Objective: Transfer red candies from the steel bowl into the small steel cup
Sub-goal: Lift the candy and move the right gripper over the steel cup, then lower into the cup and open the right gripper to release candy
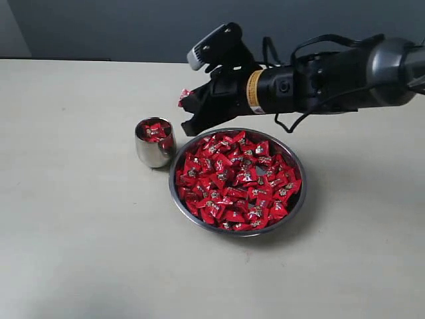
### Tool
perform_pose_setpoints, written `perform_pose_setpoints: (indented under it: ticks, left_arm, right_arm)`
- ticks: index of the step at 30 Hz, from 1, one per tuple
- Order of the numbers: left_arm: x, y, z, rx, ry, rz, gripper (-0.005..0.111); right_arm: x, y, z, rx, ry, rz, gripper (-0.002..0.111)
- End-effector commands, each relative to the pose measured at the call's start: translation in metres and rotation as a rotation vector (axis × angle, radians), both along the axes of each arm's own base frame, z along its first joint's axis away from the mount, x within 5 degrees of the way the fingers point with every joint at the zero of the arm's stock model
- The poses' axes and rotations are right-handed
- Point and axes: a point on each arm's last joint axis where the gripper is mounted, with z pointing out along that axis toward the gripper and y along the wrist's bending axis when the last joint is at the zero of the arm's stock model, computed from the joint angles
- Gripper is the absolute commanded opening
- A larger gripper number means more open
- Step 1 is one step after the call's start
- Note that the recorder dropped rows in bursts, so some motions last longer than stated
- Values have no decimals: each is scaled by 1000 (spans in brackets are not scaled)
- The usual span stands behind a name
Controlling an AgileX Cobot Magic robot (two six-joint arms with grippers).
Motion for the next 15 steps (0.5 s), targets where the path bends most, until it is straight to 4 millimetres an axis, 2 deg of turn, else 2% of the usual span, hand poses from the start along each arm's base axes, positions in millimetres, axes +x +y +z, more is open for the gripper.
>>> perform_pose_setpoints:
  ticks: [1,9,15]
  left_arm:
    - [0,0,-1,-4,-3,1,0]
    - [0,0,-1,-4,-3,1,0]
    - [0,0,-1,-4,-3,1,0]
  right_arm:
    - [-4,19,-6,-32,-23,61,-1]
    - [-7,45,-9,-24,-42,120,-1]
    - [-4,50,-18,-20,-7,110,-1]
